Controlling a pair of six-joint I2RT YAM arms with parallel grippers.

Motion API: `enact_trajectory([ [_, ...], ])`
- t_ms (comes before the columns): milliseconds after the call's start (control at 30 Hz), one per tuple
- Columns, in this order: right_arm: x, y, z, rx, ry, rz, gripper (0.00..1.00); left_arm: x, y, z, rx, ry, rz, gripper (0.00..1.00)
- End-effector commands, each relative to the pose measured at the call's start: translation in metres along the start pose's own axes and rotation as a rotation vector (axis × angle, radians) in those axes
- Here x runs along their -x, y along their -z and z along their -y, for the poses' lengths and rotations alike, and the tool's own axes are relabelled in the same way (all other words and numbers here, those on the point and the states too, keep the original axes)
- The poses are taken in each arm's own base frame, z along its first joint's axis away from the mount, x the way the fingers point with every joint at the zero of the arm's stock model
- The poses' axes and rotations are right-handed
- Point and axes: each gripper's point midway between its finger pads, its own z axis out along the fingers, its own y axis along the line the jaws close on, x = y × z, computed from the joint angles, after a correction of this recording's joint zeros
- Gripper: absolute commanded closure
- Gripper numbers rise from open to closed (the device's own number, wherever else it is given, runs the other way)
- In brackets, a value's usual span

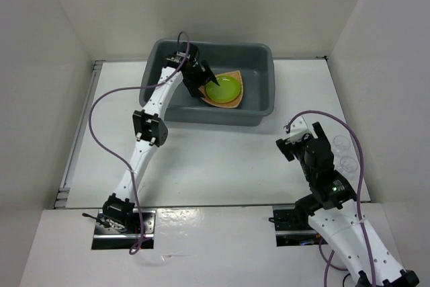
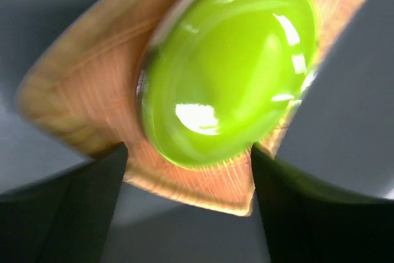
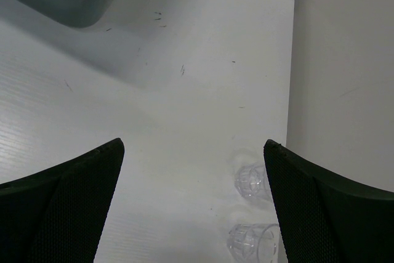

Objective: Place the mixed dishes into the plastic bin

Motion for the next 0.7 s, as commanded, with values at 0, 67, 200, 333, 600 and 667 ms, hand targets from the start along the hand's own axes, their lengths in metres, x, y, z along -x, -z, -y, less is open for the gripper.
enact_trajectory([
  [0,0.008,-0.005,0.001,-0.019,-0.033,0.019,0.02,0.023,0.092,0.047,-0.062,-0.049,0.18,0.09],
  [67,0.006,-0.006,0.002,-0.027,-0.029,0.006,0.02,0.03,0.118,0.051,-0.055,-0.062,0.239,0.07],
  [200,-0.001,-0.011,-0.001,-0.015,-0.022,-0.044,0.02,0.026,0.19,0.065,-0.048,-0.157,0.344,0.06],
  [333,-0.017,-0.016,0.001,0.012,-0.051,-0.196,0.02,0.005,0.233,0.06,0.032,-0.273,0.369,0.08],
  [600,-0.05,-0.016,0.093,-0.201,0.031,-0.609,0.02,-0.071,0.318,0.036,0.109,-0.422,0.378,0.22],
  [667,-0.053,-0.018,0.113,-0.177,0.027,-0.673,0.02,-0.085,0.315,0.036,0.049,-0.44,0.362,0.22],
])
